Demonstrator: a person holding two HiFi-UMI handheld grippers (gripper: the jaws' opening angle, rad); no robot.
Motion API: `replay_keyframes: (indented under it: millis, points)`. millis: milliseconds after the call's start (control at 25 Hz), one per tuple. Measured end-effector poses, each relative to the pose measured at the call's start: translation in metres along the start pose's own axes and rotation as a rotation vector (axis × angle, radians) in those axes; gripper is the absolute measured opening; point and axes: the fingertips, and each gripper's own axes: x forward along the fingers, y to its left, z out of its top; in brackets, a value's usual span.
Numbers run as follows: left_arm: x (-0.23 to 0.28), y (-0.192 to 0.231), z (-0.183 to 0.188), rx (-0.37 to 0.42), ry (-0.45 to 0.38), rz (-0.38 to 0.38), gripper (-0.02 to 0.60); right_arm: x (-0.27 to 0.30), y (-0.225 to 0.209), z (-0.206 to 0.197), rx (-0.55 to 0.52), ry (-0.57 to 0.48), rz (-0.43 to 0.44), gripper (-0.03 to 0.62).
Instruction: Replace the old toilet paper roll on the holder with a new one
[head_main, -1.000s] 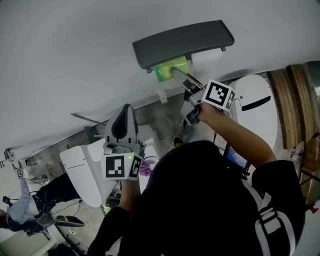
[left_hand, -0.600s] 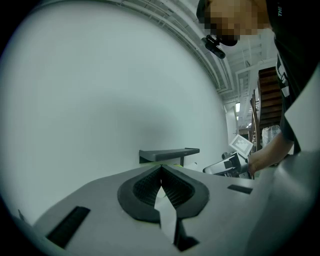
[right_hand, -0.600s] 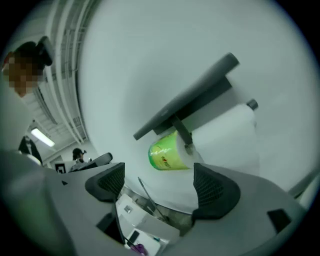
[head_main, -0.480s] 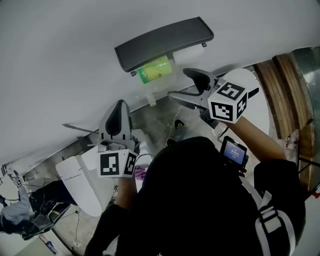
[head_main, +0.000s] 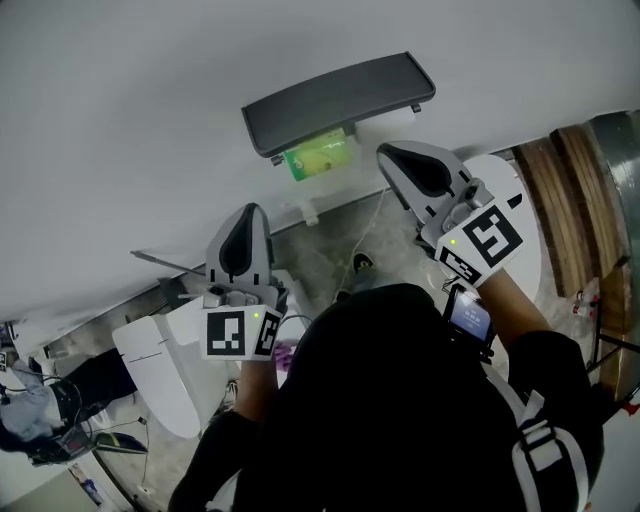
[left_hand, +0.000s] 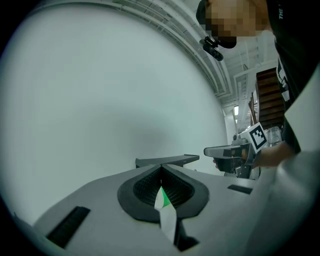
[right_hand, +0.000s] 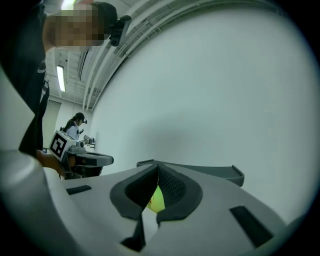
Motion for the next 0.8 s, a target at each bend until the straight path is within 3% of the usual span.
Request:
replay_keyframes:
  millis: [360, 800]
  points:
    - [0.009, 0.0, 0.0, 0.004, 0.006, -0.01, 0.023, -0.002, -0.012, -0.018, 0.014, 0.035, -0.079, 0.017]
    - [0.02, 0.006, 0.001, 0.011, 0.005, -0.006, 0.023, 0.01, -0.018, -0.021, -0.005, 0.024, -0.047, 0.017]
